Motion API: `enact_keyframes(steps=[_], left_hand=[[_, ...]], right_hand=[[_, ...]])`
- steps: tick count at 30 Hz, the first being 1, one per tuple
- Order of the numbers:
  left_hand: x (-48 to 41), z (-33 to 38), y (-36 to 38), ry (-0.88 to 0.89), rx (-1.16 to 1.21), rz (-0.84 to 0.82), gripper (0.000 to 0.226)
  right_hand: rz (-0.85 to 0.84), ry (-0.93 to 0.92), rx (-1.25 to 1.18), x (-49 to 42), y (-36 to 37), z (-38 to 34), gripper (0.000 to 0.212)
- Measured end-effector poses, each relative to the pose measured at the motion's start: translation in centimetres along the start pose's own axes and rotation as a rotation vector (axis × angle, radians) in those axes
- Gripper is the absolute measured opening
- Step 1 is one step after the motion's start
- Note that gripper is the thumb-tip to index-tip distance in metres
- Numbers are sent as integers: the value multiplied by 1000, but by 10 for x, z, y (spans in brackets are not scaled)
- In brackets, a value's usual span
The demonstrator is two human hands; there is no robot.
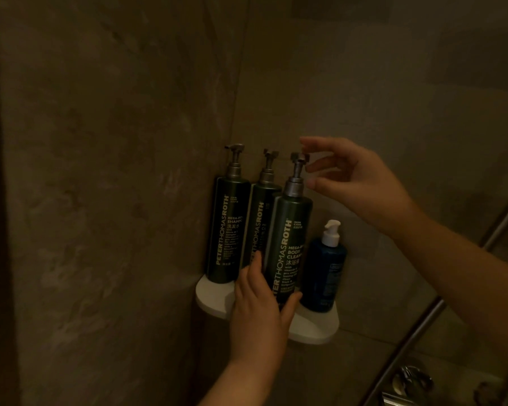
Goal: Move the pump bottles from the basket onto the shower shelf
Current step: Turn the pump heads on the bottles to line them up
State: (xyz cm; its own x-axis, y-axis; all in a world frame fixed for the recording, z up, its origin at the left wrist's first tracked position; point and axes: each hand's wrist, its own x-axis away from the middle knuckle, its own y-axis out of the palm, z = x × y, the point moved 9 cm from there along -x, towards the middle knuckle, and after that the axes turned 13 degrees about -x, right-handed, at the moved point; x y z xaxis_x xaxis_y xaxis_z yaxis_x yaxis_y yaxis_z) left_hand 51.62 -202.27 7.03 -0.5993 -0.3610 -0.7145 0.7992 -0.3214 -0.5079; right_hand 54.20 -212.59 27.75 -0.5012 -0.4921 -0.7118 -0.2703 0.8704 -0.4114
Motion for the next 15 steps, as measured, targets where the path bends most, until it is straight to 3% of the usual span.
enact_keyframes(steps=[5, 10, 15], left_hand=[[-2, -2, 3, 12, 44, -50, 95], [13, -2, -8, 71, 93, 23, 84], [22, -4, -13, 144, 38, 101, 74]], right_hand=[[191, 22, 26, 26, -2, 16, 44], [57, -74, 331, 45, 16, 15, 33], [52, -155, 424, 49, 19, 14, 31]])
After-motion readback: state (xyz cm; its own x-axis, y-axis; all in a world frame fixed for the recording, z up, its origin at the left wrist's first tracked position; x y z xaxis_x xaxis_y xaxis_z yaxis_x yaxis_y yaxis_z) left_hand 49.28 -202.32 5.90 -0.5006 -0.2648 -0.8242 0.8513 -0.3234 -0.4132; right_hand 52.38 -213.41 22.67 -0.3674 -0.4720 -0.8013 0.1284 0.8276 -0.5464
